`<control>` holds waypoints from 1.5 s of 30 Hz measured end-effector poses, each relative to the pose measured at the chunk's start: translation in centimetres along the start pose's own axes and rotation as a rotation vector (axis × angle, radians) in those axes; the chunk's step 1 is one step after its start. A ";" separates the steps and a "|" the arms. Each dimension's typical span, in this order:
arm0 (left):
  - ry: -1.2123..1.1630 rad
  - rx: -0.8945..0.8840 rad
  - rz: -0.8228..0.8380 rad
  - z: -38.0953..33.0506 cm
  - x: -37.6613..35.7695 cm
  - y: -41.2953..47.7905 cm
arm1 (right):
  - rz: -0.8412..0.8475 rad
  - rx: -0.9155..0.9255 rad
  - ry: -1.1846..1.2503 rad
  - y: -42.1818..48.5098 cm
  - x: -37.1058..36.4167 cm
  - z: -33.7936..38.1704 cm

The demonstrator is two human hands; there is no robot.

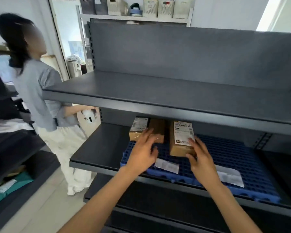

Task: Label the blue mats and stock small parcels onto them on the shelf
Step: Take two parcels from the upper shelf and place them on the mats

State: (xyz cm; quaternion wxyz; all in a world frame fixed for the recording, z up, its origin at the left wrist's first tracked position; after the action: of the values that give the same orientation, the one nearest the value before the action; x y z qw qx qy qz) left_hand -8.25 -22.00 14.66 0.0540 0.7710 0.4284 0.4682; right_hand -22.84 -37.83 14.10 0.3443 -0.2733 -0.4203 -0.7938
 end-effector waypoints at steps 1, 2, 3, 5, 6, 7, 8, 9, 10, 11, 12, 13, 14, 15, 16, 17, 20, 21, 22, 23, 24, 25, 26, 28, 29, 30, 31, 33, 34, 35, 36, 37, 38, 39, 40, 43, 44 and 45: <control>0.041 0.043 0.022 2.0 -0.5 1.3 | 0.002 -0.040 -0.023 0.5 -0.4 -1.3; 0.075 0.066 0.036 3.8 -0.8 2.6 | 0.008 -0.080 -0.043 1.0 -0.9 -2.4; 0.108 0.068 0.043 5.4 -1.2 3.7 | 0.018 -0.114 -0.068 1.5 -1.6 -3.4; 0.198 0.086 0.093 7.9 -2.0 5.7 | 0.065 -0.155 -0.120 2.7 -3.5 -4.9; 0.246 0.113 0.150 8.9 -2.6 6.5 | 0.105 -0.168 -0.143 3.4 -4.5 -5.4; 0.291 0.138 0.212 9.6 -3.3 7.1 | 0.147 -0.178 -0.162 4.1 -5.4 -5.8; 0.331 0.154 0.267 10.2 -3.9 7.6 | 0.187 -0.183 -0.181 4.8 -6.3 -6.1; 0.367 0.163 0.316 10.7 -4.4 8.0 | 0.225 -0.189 -0.199 5.4 -7.1 -6.2; 0.395 0.165 0.357 11.1 -4.9 8.3 | 0.252 -0.197 -0.228 5.9 -7.6 -6.2; 0.421 0.159 0.391 11.4 -5.4 8.5 | 0.255 -0.199 -0.270 6.4 -7.9 -6.0; 0.448 0.143 0.418 11.7 -5.9 8.7 | 0.239 -0.192 -0.320 6.9 -8.0 -5.7; 0.479 0.120 0.436 11.8 -6.4 8.9 | 0.218 -0.181 -0.359 7.5 -8.1 -5.2; 0.509 0.094 0.438 11.9 -6.8 9.0 | 0.212 -0.176 -0.371 8.0 -8.3 -4.6; 0.531 0.071 0.428 11.9 -7.1 9.0 | 0.224 -0.177 -0.358 8.4 -8.7 -4.2; 0.541 0.054 0.410 11.8 -7.4 9.0 | 0.248 -0.176 -0.347 8.8 -9.2 -3.6; 0.537 0.043 0.388 11.8 -7.6 8.9 | 0.276 -0.176 -0.351 9.2 -9.9 -3.4; 0.499 0.007 0.316 11.9 -7.7 8.5 | 0.324 -0.164 -0.437 10.2 -11.2 -3.1; 0.493 -0.005 0.299 11.9 -7.7 8.5 | 0.334 -0.166 -0.456 10.4 -11.5 -3.2; 0.489 -0.013 0.287 11.9 -7.6 8.4 | 0.343 -0.176 -0.452 10.4 -11.8 -3.3; 0.487 -0.014 0.283 11.9 -7.6 8.4 | 0.346 -0.182 -0.438 10.2 -12.0 -3.4; 0.485 -0.011 0.285 11.8 -7.6 8.4 | 0.340 -0.190 -0.420 10.1 -12.2 -3.5; 0.484 -0.008 0.294 11.8 -7.7 8.4 | 0.327 -0.195 -0.403 9.9 -12.4 -3.6; 0.487 -0.008 0.304 11.8 -7.8 8.3 | 0.316 -0.196 -0.389 9.8 -12.4 -3.7; 0.504 -0.016 0.327 11.8 -7.9 8.3 | 0.304 -0.191 -0.372 9.7 -12.5 -3.9; 0.511 -0.017 0.341 11.8 -7.9 8.3 | 0.311 -0.192 -0.368 9.7 -12.4 -3.9; 0.515 -0.017 0.358 11.9 -7.8 8.4 | 0.324 -0.193 -0.371 9.8 -12.2 -3.9; 0.522 -0.020 0.375 11.9 -7.8 8.5 | 0.337 -0.189 -0.381 9.9 -12.2 -3.8; 0.546 -0.050 0.412 11.7 -7.6 8.6 | 0.368 -0.184 -0.402 10.0 -12.0 -3.5; 0.558 -0.072 0.427 11.6 -7.5 8.7 | 0.382 -0.183 -0.405 10.1 -11.8 -3.3; 0.564 -0.091 0.440 11.5 -7.3 8.8 | 0.392 -0.178 -0.402 10.2 -11.7 -3.2; 0.562 -0.105 0.448 11.3 -7.1 8.9 | 0.396 -0.169 -0.401 10.3 -11.5 -3.1; 0.550 -0.114 0.449 10.9 -6.9 9.0 | 0.389 -0.150 -0.409 10.3 -11.2 -2.8; 0.530 -0.123 0.443 10.4 -6.6 9.0 | 0.374 -0.128 -0.417 10.2 -10.9 -2.6; 0.502 -0.129 0.434 9.7 -6.4 9.1 | 0.352 -0.110 -0.413 10.0 -10.4 -2.3; 0.468 -0.133 0.422 8.9 -6.2 9.0 | 0.331 -0.099 -0.397 9.8 -9.8 -2.0; 0.373 -0.155 0.377 5.8 -6.3 8.4 | 0.288 -0.079 -0.337 8.4 -7.7 -1.9; 0.350 -0.168 0.368 4.5 -6.6 8.0 | 0.267 -0.065 -0.322 7.8 -6.8 -2.0; 0.328 -0.178 0.367 3.2 -6.9 7.5 | 0.241 -0.048 -0.307 7.1 -5.8 -2.3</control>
State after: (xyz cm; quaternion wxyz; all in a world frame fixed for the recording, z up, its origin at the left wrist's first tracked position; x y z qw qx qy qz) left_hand -2.56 -30.64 11.85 -0.0343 0.7418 0.2414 0.6247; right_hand -14.05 -40.88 12.13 0.3622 -0.4476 -0.4129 -0.7057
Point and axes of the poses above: each hand's wrist, its own y-axis towards the middle knuckle, its own x-axis out of the back of the hand, z = x × y, the point moved 7 cm from there along y, towards the middle knuckle, and after that the axes turned 7 degrees about x, right-handed, at the moved point
